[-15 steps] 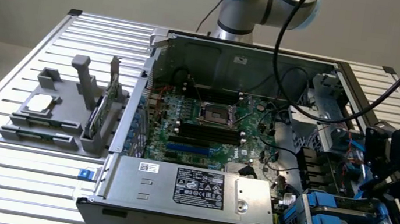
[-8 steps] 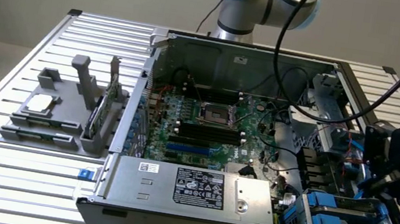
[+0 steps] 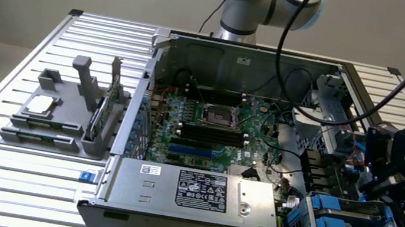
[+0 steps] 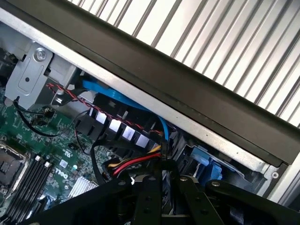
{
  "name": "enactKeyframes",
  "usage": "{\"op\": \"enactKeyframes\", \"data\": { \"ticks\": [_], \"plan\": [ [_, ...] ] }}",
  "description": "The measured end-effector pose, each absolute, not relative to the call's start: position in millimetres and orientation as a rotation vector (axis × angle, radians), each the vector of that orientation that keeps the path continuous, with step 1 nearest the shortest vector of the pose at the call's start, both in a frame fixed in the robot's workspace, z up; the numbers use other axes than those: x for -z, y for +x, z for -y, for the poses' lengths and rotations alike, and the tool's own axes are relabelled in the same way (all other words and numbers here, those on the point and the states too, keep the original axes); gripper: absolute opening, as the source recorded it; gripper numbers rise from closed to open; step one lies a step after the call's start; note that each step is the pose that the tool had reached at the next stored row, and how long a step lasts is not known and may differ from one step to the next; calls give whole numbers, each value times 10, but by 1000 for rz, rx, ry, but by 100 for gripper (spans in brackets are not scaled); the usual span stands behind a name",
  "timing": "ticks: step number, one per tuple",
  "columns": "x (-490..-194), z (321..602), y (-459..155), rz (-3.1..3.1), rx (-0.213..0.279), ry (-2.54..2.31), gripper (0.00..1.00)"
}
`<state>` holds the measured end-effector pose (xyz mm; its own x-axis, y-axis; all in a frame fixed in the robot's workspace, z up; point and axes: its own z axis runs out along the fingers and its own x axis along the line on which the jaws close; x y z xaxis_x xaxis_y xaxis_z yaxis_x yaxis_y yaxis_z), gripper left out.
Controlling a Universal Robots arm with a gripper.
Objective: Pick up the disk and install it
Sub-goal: 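Insert the first disk wire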
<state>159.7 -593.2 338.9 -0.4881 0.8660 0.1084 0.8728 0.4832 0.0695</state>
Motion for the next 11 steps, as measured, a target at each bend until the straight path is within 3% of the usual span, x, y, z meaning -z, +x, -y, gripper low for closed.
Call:
{"op": "enactKeyframes", "data": {
  "ticks": [11],
  "plan": [
    [-3407, 5942, 1538, 2618, 180, -1615, 17]
  ]
}}
